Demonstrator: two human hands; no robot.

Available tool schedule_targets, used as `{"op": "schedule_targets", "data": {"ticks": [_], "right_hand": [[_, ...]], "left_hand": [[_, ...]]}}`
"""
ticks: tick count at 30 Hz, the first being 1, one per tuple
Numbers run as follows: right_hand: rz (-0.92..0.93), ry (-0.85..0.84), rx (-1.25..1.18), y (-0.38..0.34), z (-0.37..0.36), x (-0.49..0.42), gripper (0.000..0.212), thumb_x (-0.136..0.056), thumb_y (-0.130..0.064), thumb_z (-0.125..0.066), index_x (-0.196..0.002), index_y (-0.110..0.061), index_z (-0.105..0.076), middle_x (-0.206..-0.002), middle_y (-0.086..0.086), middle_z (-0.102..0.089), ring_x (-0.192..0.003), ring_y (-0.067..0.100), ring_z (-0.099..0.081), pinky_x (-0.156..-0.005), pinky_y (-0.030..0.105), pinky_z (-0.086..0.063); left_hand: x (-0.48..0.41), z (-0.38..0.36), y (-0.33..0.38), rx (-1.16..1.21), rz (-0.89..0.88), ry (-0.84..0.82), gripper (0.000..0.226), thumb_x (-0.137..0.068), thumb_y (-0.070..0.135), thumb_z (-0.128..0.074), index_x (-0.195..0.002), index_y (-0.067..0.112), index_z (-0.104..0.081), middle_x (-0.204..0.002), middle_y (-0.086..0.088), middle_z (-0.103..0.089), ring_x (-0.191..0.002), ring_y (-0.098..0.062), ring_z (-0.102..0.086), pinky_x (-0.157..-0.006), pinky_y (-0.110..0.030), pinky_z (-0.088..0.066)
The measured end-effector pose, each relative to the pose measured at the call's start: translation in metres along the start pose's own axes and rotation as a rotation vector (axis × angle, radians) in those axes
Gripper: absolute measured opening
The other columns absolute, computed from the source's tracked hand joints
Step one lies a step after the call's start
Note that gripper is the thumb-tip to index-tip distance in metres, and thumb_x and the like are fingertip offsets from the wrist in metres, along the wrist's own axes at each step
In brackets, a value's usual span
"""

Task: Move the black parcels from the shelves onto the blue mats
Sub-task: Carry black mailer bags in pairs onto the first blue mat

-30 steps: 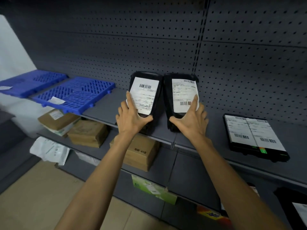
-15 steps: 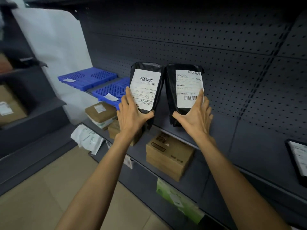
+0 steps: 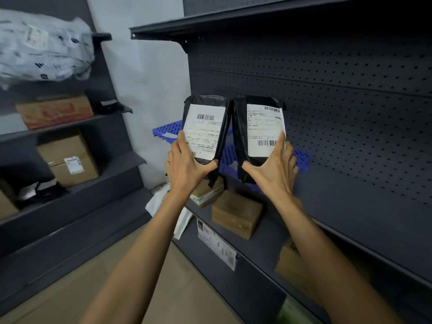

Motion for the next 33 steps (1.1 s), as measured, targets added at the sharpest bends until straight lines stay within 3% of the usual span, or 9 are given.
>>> {"op": "schedule_targets", "data": {"ticks": [11,23,33], "right_hand": [[0.045,-0.067,-0.013,-0.104,-0.14,-0.114,0.123,-0.066,-0.064,-0.07,-0.156,-0.02,0.0,-0.159,0.013,-0.014,-0.139,0.041,-0.024,-0.108,0.054,-0.028],[-0.067,-0.184,-0.012,-0.137,-0.309,-0.25,0.123,-0.066,-0.065,-0.071,-0.156,-0.018,-0.001,-0.158,0.013,-0.017,-0.138,0.041,-0.027,-0.109,0.054,-0.026],[-0.25,-0.236,0.077,-0.128,-0.365,-0.278,0.122,-0.068,-0.066,-0.068,-0.156,-0.018,0.001,-0.159,0.016,-0.013,-0.141,0.043,-0.021,-0.111,0.055,-0.023]], "left_hand": [[-0.16,-0.019,-0.097,-0.031,0.078,0.009,0.112,-0.065,0.063,-0.071,-0.149,0.013,-0.018,-0.14,-0.014,-0.039,-0.126,-0.037,-0.042,-0.096,-0.057,-0.043],[-0.343,-0.106,-0.171,-0.168,0.059,-0.141,0.103,-0.066,0.066,-0.071,-0.141,0.012,-0.026,-0.133,-0.015,-0.043,-0.121,-0.037,-0.044,-0.097,-0.057,-0.042],[-0.415,-0.179,-0.208,-0.174,-0.02,-0.359,0.103,-0.067,0.067,-0.072,-0.14,0.009,-0.029,-0.135,-0.017,-0.044,-0.123,-0.04,-0.044,-0.098,-0.054,-0.039]]}}
Point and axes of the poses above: each hand's wrist, its own x-axis away from the middle knuckle, its own z-axis out of the back of the hand, y = z × x, the point moved 9 cm from there along -x, towards the middle knuckle
